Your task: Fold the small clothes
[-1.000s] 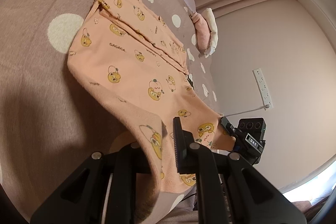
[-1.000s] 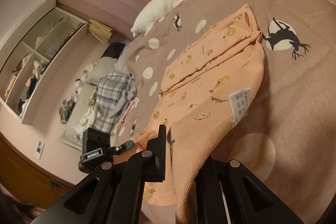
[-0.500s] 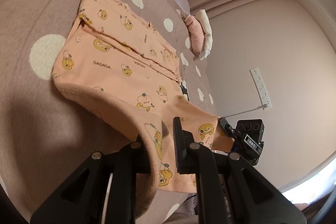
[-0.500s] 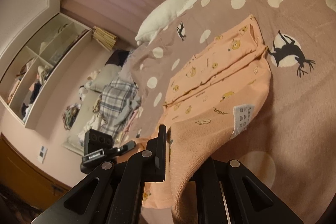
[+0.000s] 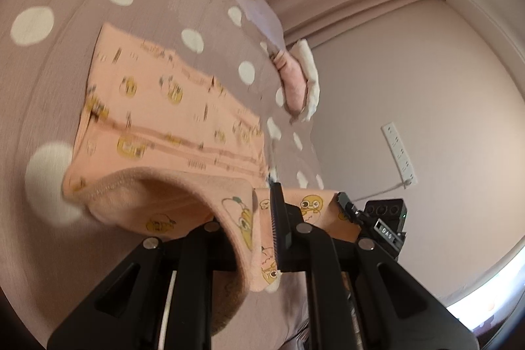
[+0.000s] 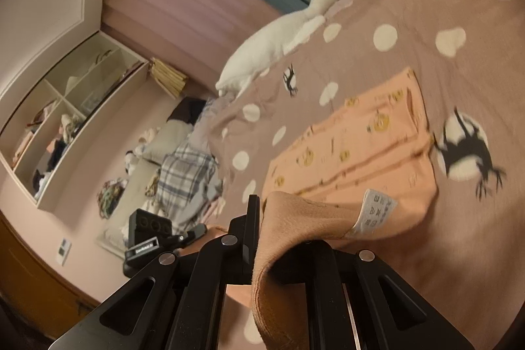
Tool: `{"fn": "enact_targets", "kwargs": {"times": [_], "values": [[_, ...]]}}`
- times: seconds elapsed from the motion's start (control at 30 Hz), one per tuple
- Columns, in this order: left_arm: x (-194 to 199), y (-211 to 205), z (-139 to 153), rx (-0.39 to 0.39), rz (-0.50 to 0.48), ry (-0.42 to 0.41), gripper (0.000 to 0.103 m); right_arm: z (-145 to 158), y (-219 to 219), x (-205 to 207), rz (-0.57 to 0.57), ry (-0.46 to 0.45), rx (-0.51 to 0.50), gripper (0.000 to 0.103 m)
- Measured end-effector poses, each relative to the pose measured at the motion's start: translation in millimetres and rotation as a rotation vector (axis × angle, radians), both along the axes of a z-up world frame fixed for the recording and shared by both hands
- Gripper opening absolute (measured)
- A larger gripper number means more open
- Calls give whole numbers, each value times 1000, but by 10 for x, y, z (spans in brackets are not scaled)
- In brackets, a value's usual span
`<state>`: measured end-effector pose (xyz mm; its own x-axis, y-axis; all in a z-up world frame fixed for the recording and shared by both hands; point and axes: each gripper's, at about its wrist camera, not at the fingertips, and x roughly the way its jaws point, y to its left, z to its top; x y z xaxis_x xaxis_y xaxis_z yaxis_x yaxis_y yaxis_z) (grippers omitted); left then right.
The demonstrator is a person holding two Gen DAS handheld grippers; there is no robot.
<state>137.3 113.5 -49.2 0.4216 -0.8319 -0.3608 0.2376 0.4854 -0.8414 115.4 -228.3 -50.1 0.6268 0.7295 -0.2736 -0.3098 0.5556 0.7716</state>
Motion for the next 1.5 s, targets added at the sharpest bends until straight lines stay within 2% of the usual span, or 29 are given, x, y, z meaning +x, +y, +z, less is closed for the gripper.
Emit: {"fn": "enact_targets", "kwargs": {"times": [0.33, 0.5, 0.67, 0.93, 1.03, 1.13, 1.23, 1.3, 1.4, 1.5], "values": [[656, 158, -17, -56, 81, 29, 8, 121, -78, 572, -54, 5, -31, 11], [1002, 223, -175, -46, 120, 72, 8, 42, -88, 886, -84, 40, -52, 11], [1325, 314, -396, -39, 170, 138, 8, -141, -159, 1211, -140, 111, -47, 11], [1674, 327, -598, 88, 197, 213, 9, -436, -365, 1517, -249, 233, -45, 9], [1770, 401, -638, 147, 240, 245, 9, -470, -443, 1574, -288, 265, -55, 9], [1813, 510, -678, 163, 264, 279, 9, -506, -537, 1612, -340, 305, -69, 9], [1751, 561, -621, 218, 262, 258, 12, -546, -683, 1610, -379, 349, -47, 17], [1655, 579, -542, 262, 247, 221, 16, -485, -747, 1548, -398, 331, -62, 17], [1504, 576, -417, 340, 227, 162, 16, -321, -701, 1425, -338, 257, -121, 17], [1347, 463, -326, 377, 165, 105, 16, -198, -453, 1300, -215, 199, -262, 17]]}}
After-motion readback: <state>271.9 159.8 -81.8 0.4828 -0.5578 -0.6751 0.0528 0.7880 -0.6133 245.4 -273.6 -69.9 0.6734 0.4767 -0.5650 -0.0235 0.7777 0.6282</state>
